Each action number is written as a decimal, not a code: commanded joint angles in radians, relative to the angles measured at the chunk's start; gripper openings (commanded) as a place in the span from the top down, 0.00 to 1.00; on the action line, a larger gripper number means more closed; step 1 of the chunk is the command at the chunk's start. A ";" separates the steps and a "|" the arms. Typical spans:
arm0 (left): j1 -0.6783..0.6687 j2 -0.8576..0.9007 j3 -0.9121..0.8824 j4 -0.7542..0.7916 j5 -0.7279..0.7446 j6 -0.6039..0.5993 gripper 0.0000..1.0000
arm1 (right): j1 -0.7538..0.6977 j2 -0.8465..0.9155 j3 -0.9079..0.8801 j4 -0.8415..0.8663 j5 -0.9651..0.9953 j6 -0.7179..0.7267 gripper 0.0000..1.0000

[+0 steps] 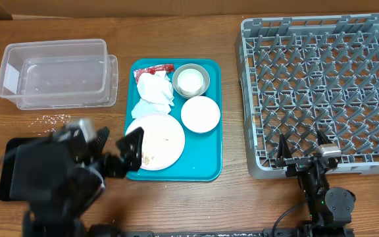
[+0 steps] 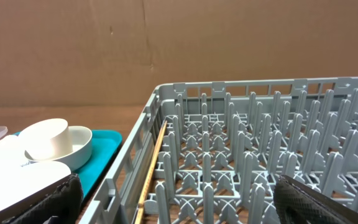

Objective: Sort waste into correct bins and load items into the dishwasher
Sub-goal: 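Move the left gripper over the white plate on the teal tray, then lower the left gripper and grasp the rim of the rice plate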

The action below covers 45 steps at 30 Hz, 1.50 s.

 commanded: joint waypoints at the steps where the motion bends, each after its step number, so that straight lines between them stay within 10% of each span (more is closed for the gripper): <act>1: -0.008 0.194 0.176 -0.140 -0.016 0.143 0.00 | -0.007 -0.011 -0.010 0.005 0.009 -0.004 0.00; 13: -0.010 0.618 0.476 -0.423 0.223 0.202 0.00 | -0.006 -0.011 -0.010 0.005 0.009 -0.004 0.00; 24: -0.327 0.650 0.476 -0.521 -0.459 -0.056 0.00 | -0.006 -0.011 -0.010 0.005 0.009 -0.004 0.00; 45: -0.571 0.884 0.475 -0.449 -0.393 -0.045 0.00 | -0.006 -0.011 -0.010 0.005 0.008 -0.004 0.00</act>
